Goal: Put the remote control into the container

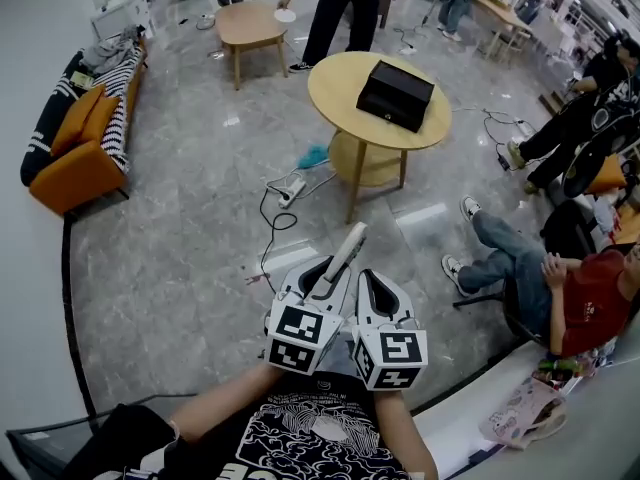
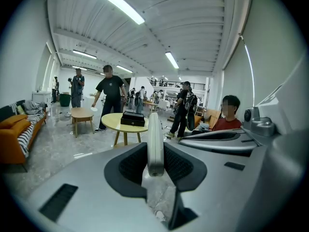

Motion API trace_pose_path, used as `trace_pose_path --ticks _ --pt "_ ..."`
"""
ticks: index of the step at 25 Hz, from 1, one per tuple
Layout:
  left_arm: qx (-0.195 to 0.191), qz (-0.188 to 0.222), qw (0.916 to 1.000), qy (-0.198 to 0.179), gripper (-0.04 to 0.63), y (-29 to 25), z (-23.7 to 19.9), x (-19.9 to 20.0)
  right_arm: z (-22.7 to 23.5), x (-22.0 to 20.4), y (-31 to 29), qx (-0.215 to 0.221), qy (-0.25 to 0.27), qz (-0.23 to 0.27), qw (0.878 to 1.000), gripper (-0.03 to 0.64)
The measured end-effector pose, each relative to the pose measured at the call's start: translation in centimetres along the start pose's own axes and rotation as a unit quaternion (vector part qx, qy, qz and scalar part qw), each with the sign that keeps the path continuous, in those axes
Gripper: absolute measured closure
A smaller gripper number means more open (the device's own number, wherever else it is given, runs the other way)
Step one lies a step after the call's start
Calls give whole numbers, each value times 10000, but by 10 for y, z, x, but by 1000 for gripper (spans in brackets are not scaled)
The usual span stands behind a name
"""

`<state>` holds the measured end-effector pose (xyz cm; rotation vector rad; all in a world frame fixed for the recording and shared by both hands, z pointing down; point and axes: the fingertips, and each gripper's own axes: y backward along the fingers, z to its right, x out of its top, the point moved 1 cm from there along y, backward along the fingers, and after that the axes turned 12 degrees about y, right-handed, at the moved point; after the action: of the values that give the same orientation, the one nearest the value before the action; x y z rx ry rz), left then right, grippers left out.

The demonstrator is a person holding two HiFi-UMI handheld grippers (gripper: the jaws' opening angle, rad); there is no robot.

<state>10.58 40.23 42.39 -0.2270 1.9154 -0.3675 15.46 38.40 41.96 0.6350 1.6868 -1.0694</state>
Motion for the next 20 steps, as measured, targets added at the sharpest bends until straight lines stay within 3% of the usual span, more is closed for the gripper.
trace_pose_path --ticks 9,20 --pt "102 -100 9998 -131 491 -63 -3 24 51 5 -47 123 -146 39 9998 594" --pt "281 -86 9992 -254 491 -179 13 76 162 27 -109 223 -225 162 9994 594"
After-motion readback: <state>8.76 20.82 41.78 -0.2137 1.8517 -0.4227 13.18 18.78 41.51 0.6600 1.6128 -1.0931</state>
